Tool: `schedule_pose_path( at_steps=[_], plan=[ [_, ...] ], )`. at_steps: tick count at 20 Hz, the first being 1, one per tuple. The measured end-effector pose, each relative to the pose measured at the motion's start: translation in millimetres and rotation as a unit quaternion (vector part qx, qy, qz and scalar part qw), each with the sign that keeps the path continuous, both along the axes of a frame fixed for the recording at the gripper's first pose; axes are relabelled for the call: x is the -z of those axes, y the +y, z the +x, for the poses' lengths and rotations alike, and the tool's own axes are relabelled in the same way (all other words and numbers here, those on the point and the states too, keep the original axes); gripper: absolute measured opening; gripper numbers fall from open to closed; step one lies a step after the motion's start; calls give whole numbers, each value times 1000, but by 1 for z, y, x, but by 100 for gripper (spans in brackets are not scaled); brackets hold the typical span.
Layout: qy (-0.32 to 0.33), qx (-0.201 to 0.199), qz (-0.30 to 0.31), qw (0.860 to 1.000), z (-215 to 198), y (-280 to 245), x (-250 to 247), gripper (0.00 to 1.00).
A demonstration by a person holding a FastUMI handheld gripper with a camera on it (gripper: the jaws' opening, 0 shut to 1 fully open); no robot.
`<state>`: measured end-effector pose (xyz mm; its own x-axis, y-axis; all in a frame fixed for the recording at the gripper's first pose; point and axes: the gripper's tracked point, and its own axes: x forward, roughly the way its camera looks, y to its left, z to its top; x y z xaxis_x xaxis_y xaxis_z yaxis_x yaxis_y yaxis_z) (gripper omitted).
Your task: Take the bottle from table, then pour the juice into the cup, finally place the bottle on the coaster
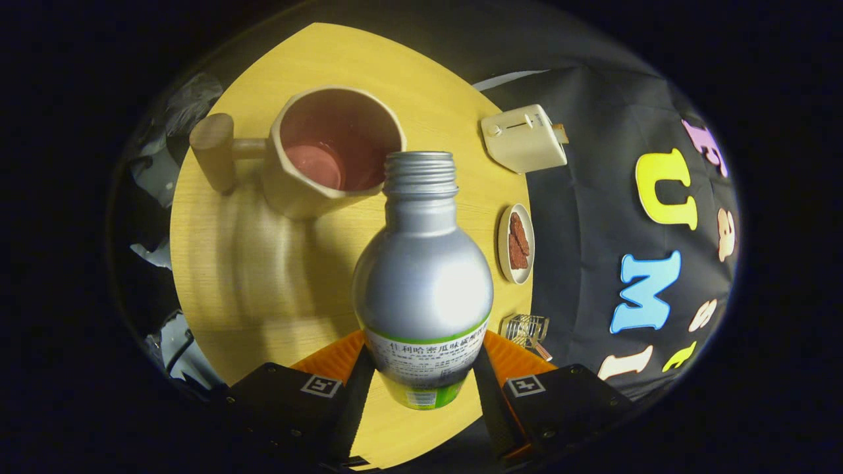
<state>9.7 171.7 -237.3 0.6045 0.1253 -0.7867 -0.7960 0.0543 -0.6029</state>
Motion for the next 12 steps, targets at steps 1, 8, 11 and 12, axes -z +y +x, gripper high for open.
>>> schedule_pose_path(
  at_steps=[1,8,11,12],
  plan=[
    [7,14,18,1000,0,-2,1,77],
    [56,105,160,980,10,0,10,77],
    [68,130,205,968,21,0,12,77],
    [70,136,222,963,25,1,11,76]
  ],
)
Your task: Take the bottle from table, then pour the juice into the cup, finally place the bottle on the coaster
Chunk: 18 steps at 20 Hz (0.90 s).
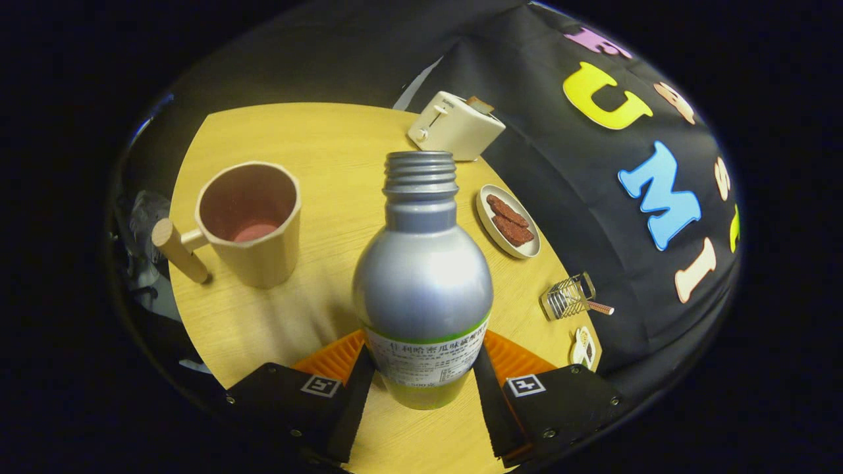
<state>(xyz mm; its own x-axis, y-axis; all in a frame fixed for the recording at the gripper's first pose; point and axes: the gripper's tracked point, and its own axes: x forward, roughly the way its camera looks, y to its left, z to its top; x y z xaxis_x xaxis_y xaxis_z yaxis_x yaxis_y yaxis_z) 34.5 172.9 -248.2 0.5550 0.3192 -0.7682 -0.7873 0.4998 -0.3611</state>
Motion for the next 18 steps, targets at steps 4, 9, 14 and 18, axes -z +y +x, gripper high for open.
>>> schedule_pose_path(
  at_steps=[4,9,14,18],
  plan=[
    [-3,27,66,997,18,3,-6,76],
    [12,76,142,987,43,6,-3,77],
    [27,111,209,971,65,10,2,76],
    [9,121,245,962,88,14,2,76]
  ],
)
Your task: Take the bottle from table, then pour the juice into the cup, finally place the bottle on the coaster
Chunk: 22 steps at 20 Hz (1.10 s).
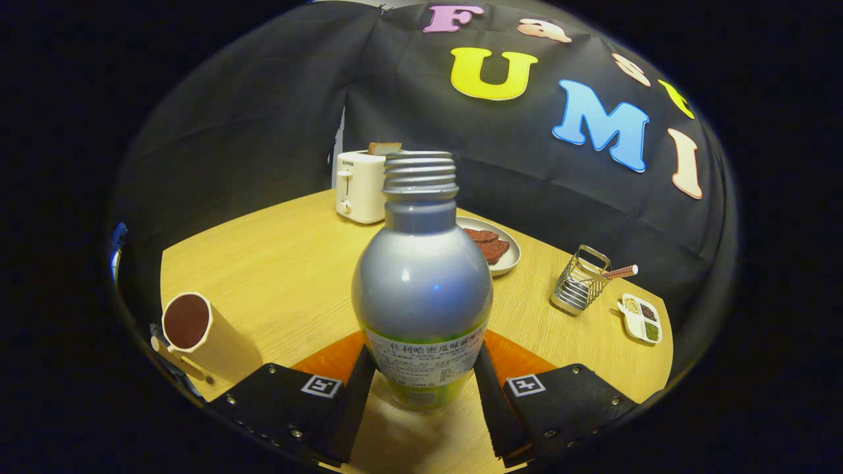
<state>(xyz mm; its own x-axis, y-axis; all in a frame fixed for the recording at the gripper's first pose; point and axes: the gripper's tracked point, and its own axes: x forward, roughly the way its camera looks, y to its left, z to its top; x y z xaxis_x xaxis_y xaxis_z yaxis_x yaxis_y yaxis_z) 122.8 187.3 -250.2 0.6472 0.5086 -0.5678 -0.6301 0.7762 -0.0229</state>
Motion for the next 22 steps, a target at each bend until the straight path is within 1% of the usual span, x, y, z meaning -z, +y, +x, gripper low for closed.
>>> schedule_pose_path(
  at_steps=[5,9,14,19,21,22],
  plan=[
    [-29,26,20,999,25,2,6,76],
    [-29,38,39,998,37,10,18,77],
    [-27,48,49,997,41,16,35,78],
    [-34,71,53,995,43,13,38,80],
    [-30,76,56,995,41,10,35,81],
    [-32,81,58,995,42,8,31,91]
  ],
)
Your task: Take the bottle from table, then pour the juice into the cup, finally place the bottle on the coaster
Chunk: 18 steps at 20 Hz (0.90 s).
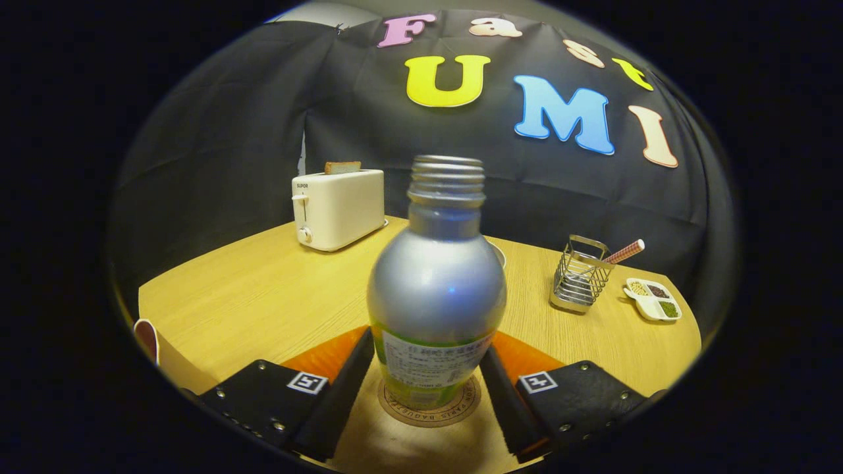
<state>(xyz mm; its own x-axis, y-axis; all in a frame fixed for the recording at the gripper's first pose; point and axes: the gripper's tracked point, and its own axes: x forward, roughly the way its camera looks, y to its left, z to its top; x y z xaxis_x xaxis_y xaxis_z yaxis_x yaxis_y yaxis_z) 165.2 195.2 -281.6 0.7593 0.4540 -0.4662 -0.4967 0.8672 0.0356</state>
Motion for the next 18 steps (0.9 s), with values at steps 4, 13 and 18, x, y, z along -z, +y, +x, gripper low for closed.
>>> schedule_pose_path(
  at_steps=[4,13,18],
  plan=[
    [-23,22,4,999,-5,-17,-32,100],
    [-105,91,34,990,-69,-70,-162,99],
    [-148,142,58,977,-115,-100,-224,99]
  ],
)
